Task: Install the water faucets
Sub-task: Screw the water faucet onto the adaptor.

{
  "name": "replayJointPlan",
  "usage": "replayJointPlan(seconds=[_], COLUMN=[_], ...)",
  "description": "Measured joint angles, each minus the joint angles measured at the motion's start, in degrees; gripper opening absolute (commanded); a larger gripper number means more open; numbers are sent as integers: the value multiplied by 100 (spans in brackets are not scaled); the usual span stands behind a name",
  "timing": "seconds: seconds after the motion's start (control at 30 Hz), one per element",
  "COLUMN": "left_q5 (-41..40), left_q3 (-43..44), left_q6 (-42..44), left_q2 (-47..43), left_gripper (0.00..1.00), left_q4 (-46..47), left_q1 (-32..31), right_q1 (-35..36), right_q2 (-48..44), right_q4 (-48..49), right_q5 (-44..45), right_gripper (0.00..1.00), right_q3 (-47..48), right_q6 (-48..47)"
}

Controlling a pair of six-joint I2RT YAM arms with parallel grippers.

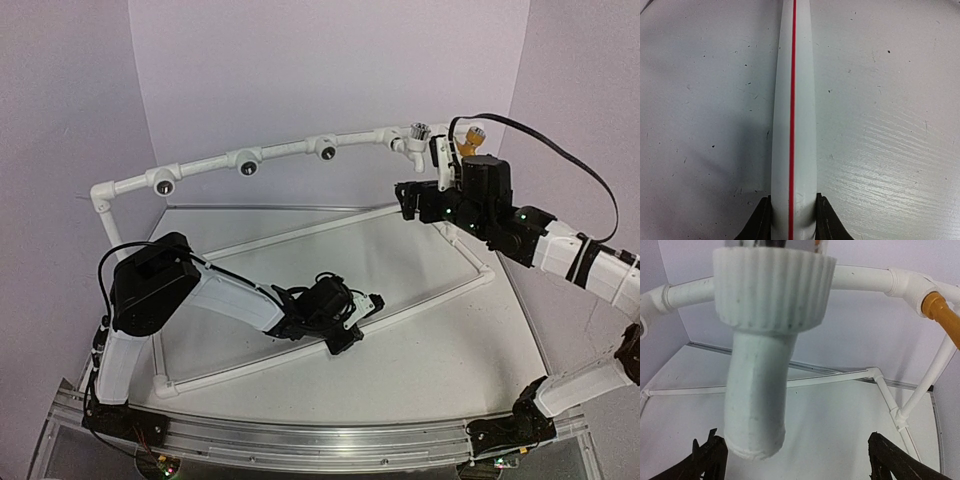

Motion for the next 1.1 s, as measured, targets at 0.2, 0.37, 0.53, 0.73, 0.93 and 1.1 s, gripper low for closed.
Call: replayJointPlan(seconds=[0.2, 0.37, 0.53, 0.73, 0.93, 1.1], left_q5=[5, 1, 4, 3, 4, 7], left_q3=[65, 122, 151, 209, 216, 216], left_q6=[-6, -28, -40, -52, -53, -55], left_q2=[25, 56, 83, 101, 111, 111], left_gripper=[0, 0, 0, 0, 0, 0], left_q4=[-66, -100, -111, -151, -157, -157], left_q1=[-5, -23, -28, -39, -39, -39], right_q1=[0, 0, 0, 0, 0, 0], right_q2=[-38, -20, 235, 767, 838, 838], right_q4=[-942, -1263, -1430, -1574, -1607, -1502], right_q5=[-51, -172, -395, -424, 27, 270], right_gripper=[98, 98, 85, 66, 55, 60], right_q3=[698, 1404, 1712, 2072, 2155, 2186], right_q6=[-307, -185, 50, 447, 874, 1006])
